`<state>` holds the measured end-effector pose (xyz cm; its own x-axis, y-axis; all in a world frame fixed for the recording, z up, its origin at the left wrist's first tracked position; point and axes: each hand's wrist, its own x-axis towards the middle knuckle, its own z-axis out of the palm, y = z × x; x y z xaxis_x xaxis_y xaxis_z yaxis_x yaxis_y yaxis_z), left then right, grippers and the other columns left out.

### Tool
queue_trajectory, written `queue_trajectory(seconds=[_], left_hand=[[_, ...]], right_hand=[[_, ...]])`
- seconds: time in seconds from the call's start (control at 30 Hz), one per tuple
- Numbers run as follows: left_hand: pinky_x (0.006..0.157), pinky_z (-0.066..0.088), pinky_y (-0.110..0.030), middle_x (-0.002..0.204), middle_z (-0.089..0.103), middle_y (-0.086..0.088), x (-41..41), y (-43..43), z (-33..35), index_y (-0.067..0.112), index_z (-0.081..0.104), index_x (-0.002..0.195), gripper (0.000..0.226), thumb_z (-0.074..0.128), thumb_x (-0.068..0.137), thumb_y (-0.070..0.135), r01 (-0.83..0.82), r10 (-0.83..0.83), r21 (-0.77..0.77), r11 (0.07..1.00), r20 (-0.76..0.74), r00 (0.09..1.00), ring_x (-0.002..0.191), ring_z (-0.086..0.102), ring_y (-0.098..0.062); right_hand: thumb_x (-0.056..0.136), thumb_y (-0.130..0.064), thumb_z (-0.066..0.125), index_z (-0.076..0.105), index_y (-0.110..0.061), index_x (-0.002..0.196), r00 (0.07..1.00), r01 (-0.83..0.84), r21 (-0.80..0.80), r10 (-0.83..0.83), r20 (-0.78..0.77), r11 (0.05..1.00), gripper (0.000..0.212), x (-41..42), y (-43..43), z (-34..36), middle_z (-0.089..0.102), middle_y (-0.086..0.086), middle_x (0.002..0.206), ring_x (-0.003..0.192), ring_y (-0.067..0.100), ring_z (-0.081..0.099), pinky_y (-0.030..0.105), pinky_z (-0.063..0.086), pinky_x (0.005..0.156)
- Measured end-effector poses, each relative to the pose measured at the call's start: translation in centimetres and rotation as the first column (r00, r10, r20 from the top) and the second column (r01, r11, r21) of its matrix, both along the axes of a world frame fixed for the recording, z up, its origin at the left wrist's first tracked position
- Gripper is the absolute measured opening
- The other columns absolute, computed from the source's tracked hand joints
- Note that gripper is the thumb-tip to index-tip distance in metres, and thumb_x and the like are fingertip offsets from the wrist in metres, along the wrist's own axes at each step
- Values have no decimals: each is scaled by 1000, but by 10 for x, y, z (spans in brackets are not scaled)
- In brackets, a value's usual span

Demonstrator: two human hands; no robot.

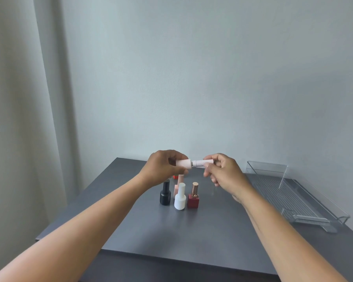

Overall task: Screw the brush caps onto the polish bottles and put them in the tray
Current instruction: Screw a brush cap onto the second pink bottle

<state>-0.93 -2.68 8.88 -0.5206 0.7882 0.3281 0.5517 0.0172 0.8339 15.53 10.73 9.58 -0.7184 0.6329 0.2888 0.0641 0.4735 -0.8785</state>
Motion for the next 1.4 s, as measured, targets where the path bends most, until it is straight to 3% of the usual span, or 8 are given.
queue_trajectory(seconds=[0.33, 0.47, 0.6, 0.87, 0.97, 1.13, 1.23, 1.4], left_hand=[[56, 52, -15, 75, 73, 21, -1, -3, -1, 40, 74, 89, 30, 86, 71, 20, 18, -17, 17, 1000, -35, 999, 62, 63, 5], [56, 53, -15, 76, 74, 18, -5, -4, -4, 36, 75, 92, 29, 86, 72, 19, 15, -15, 10, 1000, -23, 1000, 63, 64, 3], [57, 50, -13, 76, 74, 18, -3, -2, -5, 34, 75, 94, 29, 85, 72, 19, 14, -14, 13, 1000, -22, 1000, 63, 63, 4], [55, 48, -11, 76, 74, 17, 1, -1, -2, 39, 75, 91, 29, 86, 70, 22, 56, -55, 33, 998, -14, 998, 61, 64, 2], [56, 51, -14, 77, 74, 17, -2, -3, -2, 39, 75, 91, 28, 86, 70, 25, 45, -45, 24, 999, -14, 999, 63, 64, 2], [57, 52, -14, 78, 75, 15, -5, -4, -5, 37, 75, 93, 27, 87, 70, 26, 28, -28, 10, 1000, -16, 999, 64, 64, 2], [56, 49, -12, 77, 74, 18, -3, -4, -6, 37, 75, 92, 27, 86, 71, 24, 24, -23, 10, 1000, -25, 999, 63, 63, 5], [55, 48, -10, 74, 71, 23, -2, -4, -3, 36, 74, 93, 28, 85, 72, 22, 10, -9, 32, 999, -54, 999, 62, 63, 6]], right_hand=[[89, -70, 40, 65, -19, 61, 992, 74, 81, -82, 92, 994, 63, 5, 0, 5, 68, 6, 53, 36, 15, 46, 20, 38, 44], [87, -42, 67, 56, -30, 113, 1000, -6, 89, 5, 19, 996, 30, 6, 4, -1, 68, 3, 81, 44, 12, 51, 25, 42, 45], [89, -14, 66, 67, -23, 90, 998, 15, 81, -10, -62, 997, 9, 2, 6, -4, 71, 1, 71, 41, 14, 46, 28, 41, 47], [85, -72, 47, 65, -17, 55, 989, 145, 78, -143, -26, 986, 65, 4, 6, -2, 64, 4, 46, 31, 13, 45, 18, 37, 37], [84, -77, 39, 68, -18, 63, 993, 108, 101, -112, 38, 989, 69, 6, 5, -1, 66, 2, 49, 33, 15, 49, 17, 38, 39], [85, -37, 72, 61, -33, 116, 998, 46, 151, -39, -50, 987, 34, 6, 3, -4, 70, -3, 84, 51, 9, 58, 24, 46, 53], [88, -17, 69, 71, -25, 101, 996, 64, 160, -54, -71, 985, 16, 4, 2, -5, 68, 2, 80, 53, 11, 55, 29, 48, 59], [94, -24, 61, 69, -27, 87, 997, 71, 211, -61, -54, 975, 10, 1, 2, -7, 65, -6, 63, 50, 11, 49, 26, 42, 53]])
